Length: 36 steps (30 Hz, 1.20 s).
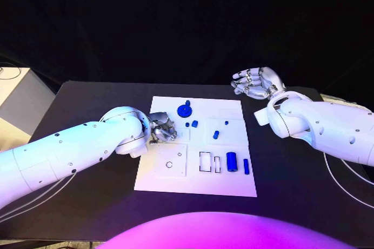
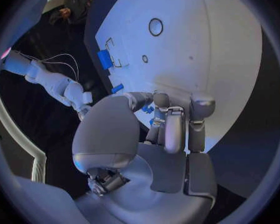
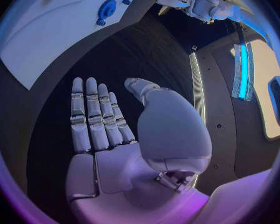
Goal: Assemble the parts on the task board
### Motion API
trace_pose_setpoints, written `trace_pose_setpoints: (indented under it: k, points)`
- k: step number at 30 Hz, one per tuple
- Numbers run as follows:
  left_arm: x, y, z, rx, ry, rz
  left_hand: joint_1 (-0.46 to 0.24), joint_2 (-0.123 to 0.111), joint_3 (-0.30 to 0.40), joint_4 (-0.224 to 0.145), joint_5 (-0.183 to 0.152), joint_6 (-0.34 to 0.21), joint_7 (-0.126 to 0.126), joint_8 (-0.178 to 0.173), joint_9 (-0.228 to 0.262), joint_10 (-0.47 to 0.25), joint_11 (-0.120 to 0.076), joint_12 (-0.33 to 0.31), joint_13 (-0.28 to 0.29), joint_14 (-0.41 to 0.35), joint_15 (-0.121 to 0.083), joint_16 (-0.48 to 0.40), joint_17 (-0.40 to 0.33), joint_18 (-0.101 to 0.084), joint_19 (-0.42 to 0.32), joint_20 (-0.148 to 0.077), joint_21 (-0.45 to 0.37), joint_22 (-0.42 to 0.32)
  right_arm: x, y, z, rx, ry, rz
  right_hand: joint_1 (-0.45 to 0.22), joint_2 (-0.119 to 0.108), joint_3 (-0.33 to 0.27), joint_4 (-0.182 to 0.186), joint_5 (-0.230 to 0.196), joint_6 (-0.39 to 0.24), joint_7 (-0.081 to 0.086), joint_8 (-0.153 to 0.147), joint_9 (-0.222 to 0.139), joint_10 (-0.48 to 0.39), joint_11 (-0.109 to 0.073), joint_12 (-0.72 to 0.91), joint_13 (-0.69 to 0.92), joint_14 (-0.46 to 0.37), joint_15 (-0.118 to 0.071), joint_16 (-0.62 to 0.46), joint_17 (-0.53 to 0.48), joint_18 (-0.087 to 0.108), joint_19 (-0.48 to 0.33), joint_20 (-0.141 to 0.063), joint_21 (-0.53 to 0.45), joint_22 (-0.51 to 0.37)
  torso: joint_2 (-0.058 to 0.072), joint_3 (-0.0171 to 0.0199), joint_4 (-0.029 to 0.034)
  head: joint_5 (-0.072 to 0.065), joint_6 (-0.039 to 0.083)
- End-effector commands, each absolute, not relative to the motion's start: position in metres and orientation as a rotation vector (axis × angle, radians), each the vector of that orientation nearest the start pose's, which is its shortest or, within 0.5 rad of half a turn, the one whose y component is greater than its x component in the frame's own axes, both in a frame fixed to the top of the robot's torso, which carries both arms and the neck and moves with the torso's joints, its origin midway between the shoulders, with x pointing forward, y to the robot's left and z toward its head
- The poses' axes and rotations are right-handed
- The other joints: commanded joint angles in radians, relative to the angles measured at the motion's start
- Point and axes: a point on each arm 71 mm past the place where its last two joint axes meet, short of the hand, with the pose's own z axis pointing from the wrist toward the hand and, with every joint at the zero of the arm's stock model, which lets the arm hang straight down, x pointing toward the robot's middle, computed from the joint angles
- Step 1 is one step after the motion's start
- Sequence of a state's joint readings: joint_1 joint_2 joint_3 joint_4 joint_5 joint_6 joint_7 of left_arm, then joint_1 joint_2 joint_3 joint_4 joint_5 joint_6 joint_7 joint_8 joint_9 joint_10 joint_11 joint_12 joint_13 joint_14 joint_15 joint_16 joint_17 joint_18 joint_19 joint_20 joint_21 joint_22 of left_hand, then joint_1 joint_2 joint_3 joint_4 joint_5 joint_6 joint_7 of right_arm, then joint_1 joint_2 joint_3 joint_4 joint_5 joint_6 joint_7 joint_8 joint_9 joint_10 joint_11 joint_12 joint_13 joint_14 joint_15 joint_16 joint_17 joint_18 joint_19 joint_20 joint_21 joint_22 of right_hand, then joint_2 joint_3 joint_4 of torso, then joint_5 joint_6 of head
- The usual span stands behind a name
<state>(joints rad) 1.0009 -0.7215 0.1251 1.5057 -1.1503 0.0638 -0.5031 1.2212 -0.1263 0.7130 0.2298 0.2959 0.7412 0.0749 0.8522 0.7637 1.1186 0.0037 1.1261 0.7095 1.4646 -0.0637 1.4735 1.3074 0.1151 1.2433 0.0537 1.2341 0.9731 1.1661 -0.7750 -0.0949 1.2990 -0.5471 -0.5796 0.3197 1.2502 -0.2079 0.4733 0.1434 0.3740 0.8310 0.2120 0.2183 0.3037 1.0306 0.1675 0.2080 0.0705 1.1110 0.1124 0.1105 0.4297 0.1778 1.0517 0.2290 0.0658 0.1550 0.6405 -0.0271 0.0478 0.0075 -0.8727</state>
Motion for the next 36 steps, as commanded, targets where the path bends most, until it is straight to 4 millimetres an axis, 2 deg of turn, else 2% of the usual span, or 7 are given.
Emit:
trace_pose_setpoints:
  k: [1, 7, 13, 19, 22, 30, 36]
  points:
    - [0.459, 0.156, -0.256, -0.235, 2.302, -0.626, -0.017, -0.022, 0.001, 0.005, -0.006, -0.01, 0.0, 0.009, -0.004, -0.009, 0.0, -0.002, -0.004, 0.044, 0.009, -0.006, 0.088, 0.008, -0.011, 0.002, -0.007, -0.003, 0.515, -0.248, -0.217, 0.644, 1.425, 1.008, -0.009, 0.002, 0.001, -0.008, 0.003, -0.001, 0.027, -0.006, -0.001, 0.004, 0.004, -0.002, -0.001, 0.004, 0.006, -0.006, -0.001, 0.006, -0.005, -0.001, 0.001, -0.002, 0.0, -0.0002, 0.0, -0.001, 0.0]
    - [0.461, 0.152, -0.244, -0.225, 2.219, -0.727, -0.018, -0.062, -0.024, -0.011, -0.009, -0.042, 0.014, -0.002, -0.034, -0.106, 0.013, -0.059, -0.108, 0.007, 0.019, -0.053, 0.012, 0.025, -0.071, 0.01, -0.065, -0.091, 0.514, -0.248, -0.217, 0.641, 1.429, 1.008, 0.005, -0.001, 0.008, -0.024, 0.005, 0.001, 0.025, -0.007, -0.001, 0.006, 0.002, -0.001, -0.004, 0.007, 0.004, -0.007, -0.005, 0.007, -0.002, -0.002, 0.002, -0.008, -0.001, -0.0002, -0.0009, -0.003, 0.0]
    - [0.463, 0.147, -0.225, -0.144, 2.043, -0.846, 0.072, -0.087, -0.033, -0.086, -0.012, -0.062, 0.041, -0.032, -0.093, -0.197, 0.038, -0.084, -0.133, -0.099, 0.043, -0.166, -0.157, 0.066, -0.233, 0.031, -0.227, -0.314, 0.514, -0.25, -0.218, 0.638, 1.432, 1.006, 0.015, -0.002, 0.016, -0.038, 0.004, 0.003, 0.025, -0.008, -0.001, 0.007, 0.001, -0.001, -0.005, 0.01, 0.003, -0.009, -0.008, 0.007, 0.001, -0.004, 0.003, -0.013, 0.0, -0.0008, 0.0001, -0.009, 0.0]
    - [0.462, 0.143, -0.213, -0.041, 1.891, -0.902, 0.129, -0.104, -0.053, -0.145, -0.028, -0.082, 0.082, -0.103, -0.178, -0.301, 0.08, -0.176, -0.207, -0.289, 0.076, -0.356, -0.407, 0.065, -0.293, 0.054, -0.276, -0.336, 0.513, -0.25, -0.218, 0.608, 1.445, 1.003, 0.036, -0.002, 0.035, -0.064, 0.003, 0.011, 0.022, -0.007, -0.001, 0.013, -0.002, 0.0, -0.006, 0.018, 0.0, -0.009, -0.013, 0.007, 0.009, -0.008, 0.006, -0.021, 0.0, -0.0007, 0.0006, -0.013, 0.004]
    - [0.462, 0.143, -0.211, -0.007, 1.852, -0.903, 0.149, -0.097, -0.069, -0.162, -0.03, -0.075, 0.088, -0.116, -0.199, -0.299, 0.083, -0.188, -0.227, -0.306, 0.081, -0.367, -0.428, 0.067, -0.301, 0.059, -0.276, -0.334, 0.511, -0.246, -0.219, 0.536, 1.485, 1.009, 0.064, -0.006, 0.06, -0.099, -0.015, 0.033, 0.014, 0.0, 0.002, 0.03, -0.01, 0.002, -0.007, 0.035, -0.008, -0.006, -0.016, 0.006, 0.027, -0.017, 0.013, -0.025, 0.0, -0.0009, -0.0006, -0.011, 0.01]
    - [0.467, 0.156, -0.215, -0.091, 1.848, -0.934, 0.16, -0.086, -0.077, -0.168, -0.027, -0.062, 0.093, -0.123, -0.216, -0.296, 0.086, -0.194, -0.243, -0.326, 0.084, -0.385, -0.459, 0.068, -0.308, 0.063, -0.272, -0.33, 0.504, -0.225, -0.223, 0.208, 1.648, 1.003, 0.139, 0.028, 0.012, -0.203, -0.071, 0.117, -0.032, 0.014, 0.003, 0.166, -0.063, 0.022, 0.003, 0.209, -0.082, 0.076, 0.025, -0.001, 0.177, -0.101, 0.148, 0.045, -0.001, 0.0001, 0.0011, -0.012, 0.023]
    - [0.471, 0.168, -0.215, -0.181, 1.845, -0.968, 0.161, -0.082, -0.084, -0.17, -0.027, -0.057, 0.095, -0.13, -0.229, -0.299, 0.089, -0.2, -0.256, -0.352, 0.087, -0.409, -0.493, 0.068, -0.319, 0.065, -0.273, -0.328, 0.5, -0.211, -0.228, -0.06, 1.751, 0.927, 0.138, 0.052, -0.052, -0.248, -0.079, 0.164, -0.057, -0.023, -0.026, 0.273, -0.099, 0.022, 0.036, 0.298, -0.117, 0.145, 0.09, -0.013, 0.179, -0.152, 0.316, 0.179, 0.0, -0.0018, 0.0011, -0.011, 0.031]
